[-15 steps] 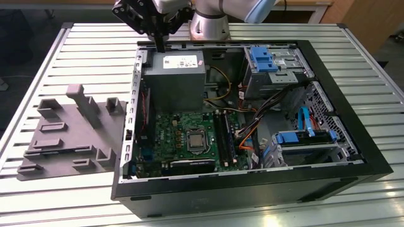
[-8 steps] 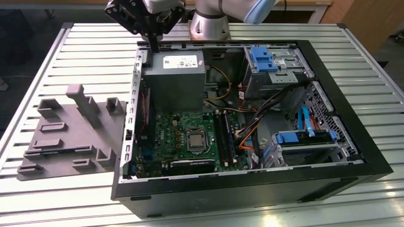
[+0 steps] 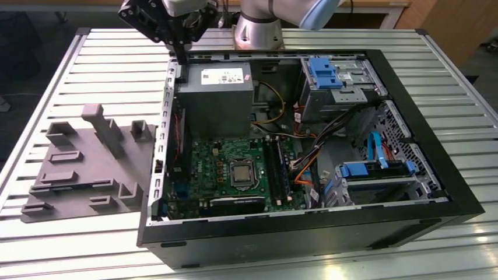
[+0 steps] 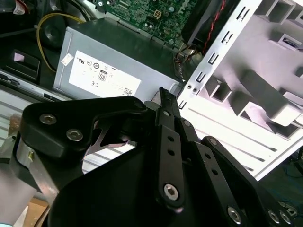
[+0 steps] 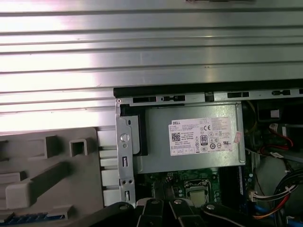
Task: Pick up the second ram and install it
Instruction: 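Reach for the second ram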
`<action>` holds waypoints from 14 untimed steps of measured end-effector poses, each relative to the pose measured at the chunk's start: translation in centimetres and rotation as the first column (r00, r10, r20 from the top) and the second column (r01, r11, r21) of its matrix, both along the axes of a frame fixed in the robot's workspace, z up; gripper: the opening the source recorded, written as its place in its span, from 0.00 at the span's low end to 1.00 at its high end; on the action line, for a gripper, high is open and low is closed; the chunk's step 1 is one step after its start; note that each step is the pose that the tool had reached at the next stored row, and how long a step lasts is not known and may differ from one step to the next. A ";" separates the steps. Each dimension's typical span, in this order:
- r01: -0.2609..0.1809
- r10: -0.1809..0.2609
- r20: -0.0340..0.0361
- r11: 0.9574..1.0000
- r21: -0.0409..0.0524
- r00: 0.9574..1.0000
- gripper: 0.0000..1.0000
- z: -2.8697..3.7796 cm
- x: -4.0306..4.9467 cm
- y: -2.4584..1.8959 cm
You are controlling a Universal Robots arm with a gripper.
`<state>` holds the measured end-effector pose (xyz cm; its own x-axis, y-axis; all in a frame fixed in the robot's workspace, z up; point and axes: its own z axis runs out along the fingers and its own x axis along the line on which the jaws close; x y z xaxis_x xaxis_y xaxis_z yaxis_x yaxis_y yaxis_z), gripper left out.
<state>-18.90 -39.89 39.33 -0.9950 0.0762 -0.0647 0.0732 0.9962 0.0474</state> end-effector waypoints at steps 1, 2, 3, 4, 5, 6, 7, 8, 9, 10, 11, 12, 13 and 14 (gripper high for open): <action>0.000 0.000 0.001 1.000 0.000 1.000 0.11 0.00 -0.18 0.00; 0.000 0.000 0.002 1.000 0.000 1.000 0.11 0.00 -0.35 0.00; 0.000 0.000 0.003 1.000 0.000 1.000 0.11 0.00 -0.54 0.00; 0.000 0.000 0.004 1.000 0.000 1.000 0.11 0.00 -0.71 0.00; 0.000 0.000 0.006 1.000 0.000 1.000 0.11 0.00 -0.88 0.00; 0.000 0.000 0.007 1.000 0.000 1.000 0.11 0.00 -1.05 0.00; 0.000 0.000 0.008 1.000 0.000 1.000 0.11 0.00 -1.22 0.00; 0.000 0.000 0.009 1.000 0.000 1.000 0.11 0.00 -1.40 0.00; 0.000 0.000 0.010 1.000 0.000 1.000 0.11 0.00 -1.59 0.00; 0.000 0.000 0.012 1.000 0.000 1.000 0.11 0.00 -1.81 0.00; 0.000 0.000 0.013 1.000 0.000 1.000 0.11 0.00 -2.00 0.00; 0.000 0.000 0.014 1.000 0.000 1.000 0.11 0.00 -2.20 0.00; 0.000 0.000 0.015 1.000 0.000 1.000 0.11 -0.01 -2.36 0.00; 0.000 0.000 0.016 1.000 0.000 1.000 0.11 0.00 -2.51 0.00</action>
<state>-21.41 -39.89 39.33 -0.9938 0.0763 -0.0807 0.0725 0.9962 0.0486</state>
